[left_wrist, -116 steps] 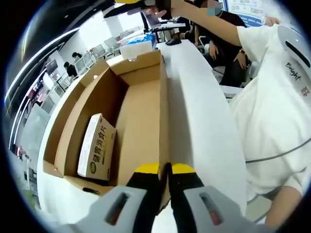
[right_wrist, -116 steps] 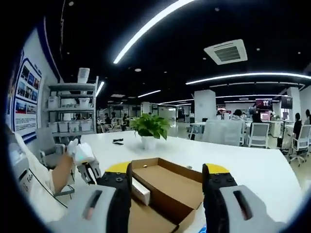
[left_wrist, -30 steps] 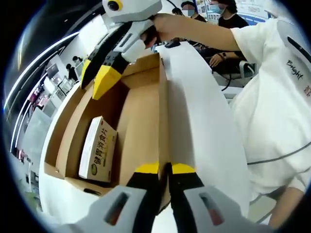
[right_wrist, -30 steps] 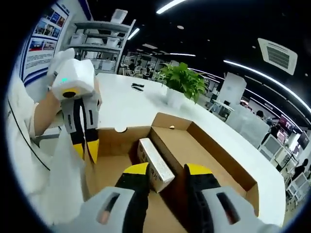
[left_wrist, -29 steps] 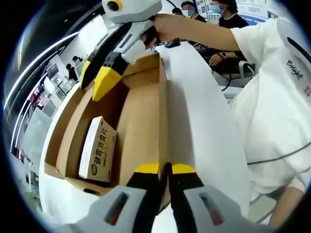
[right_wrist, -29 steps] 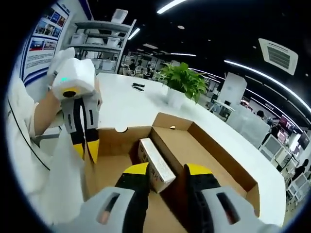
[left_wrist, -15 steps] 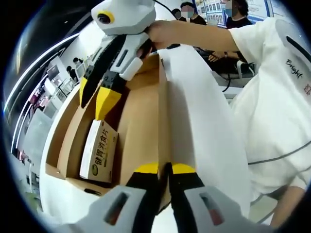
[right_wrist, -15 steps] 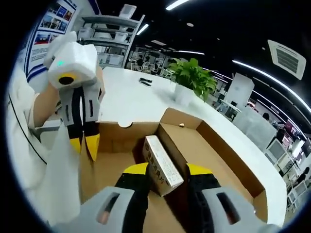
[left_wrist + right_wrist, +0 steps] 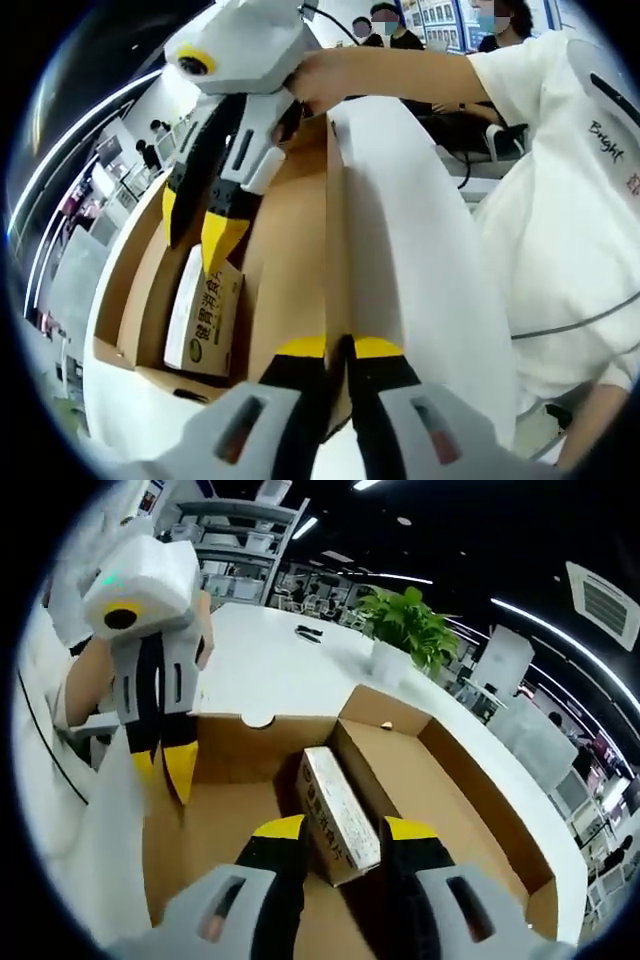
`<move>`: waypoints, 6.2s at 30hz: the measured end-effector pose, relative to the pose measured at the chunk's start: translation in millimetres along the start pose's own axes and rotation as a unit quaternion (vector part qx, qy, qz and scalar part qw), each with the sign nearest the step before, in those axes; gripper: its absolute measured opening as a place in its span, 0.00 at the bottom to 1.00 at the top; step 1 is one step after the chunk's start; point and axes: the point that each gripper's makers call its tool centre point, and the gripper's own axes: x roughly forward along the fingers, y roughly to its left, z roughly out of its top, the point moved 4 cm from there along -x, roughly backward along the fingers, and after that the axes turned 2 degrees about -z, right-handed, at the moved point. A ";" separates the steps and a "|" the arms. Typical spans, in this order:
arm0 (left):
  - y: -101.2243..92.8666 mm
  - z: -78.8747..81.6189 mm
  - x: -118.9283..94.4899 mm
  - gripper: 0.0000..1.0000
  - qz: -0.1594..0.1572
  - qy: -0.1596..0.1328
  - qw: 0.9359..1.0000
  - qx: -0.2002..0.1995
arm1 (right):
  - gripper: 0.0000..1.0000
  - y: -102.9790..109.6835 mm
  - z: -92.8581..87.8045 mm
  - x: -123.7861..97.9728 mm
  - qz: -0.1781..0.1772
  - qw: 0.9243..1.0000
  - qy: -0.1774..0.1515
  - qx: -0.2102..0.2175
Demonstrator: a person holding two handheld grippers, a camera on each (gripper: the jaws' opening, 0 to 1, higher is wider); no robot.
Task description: Operate the shoe box by opening the lid, removing the specified soft item, and placing it in the target area until the item is outside and the box remains undamaged.
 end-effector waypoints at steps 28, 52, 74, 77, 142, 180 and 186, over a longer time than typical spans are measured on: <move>0.5 -0.7 -0.4 0.06 0.003 -0.005 1.000 0.000 | 0.25 1.6 -6.1 13.0 0.027 0.998 0.058 -0.004; -0.6 -0.6 -0.6 0.06 0.003 -0.007 1.000 0.004 | 0.20 10.9 -10.7 36.4 0.139 0.975 0.175 0.008; -0.5 0.0 -0.9 0.06 -0.001 -0.013 1.000 0.002 | 0.21 16.0 -19.9 39.3 0.157 0.961 0.228 0.011; -0.7 0.3 -0.4 0.06 0.000 -0.009 1.000 0.000 | 0.21 18.2 -22.3 39.8 0.158 0.960 0.231 0.018; -1.8 0.3 -0.7 0.05 -0.004 -0.009 1.000 0.000 | 0.20 -8.8 -19.8 -62.5 0.146 0.965 0.218 -0.025; -1.9 0.6 -1.5 0.05 -0.004 -0.008 1.000 -0.006 | 0.20 -17.3 -13.2 -121.8 0.149 0.966 0.209 -0.009; -1.8 0.5 -1.4 0.05 -0.002 -0.008 1.000 -0.005 | 0.20 -20.5 -18.1 -130.6 0.141 0.965 0.220 -0.012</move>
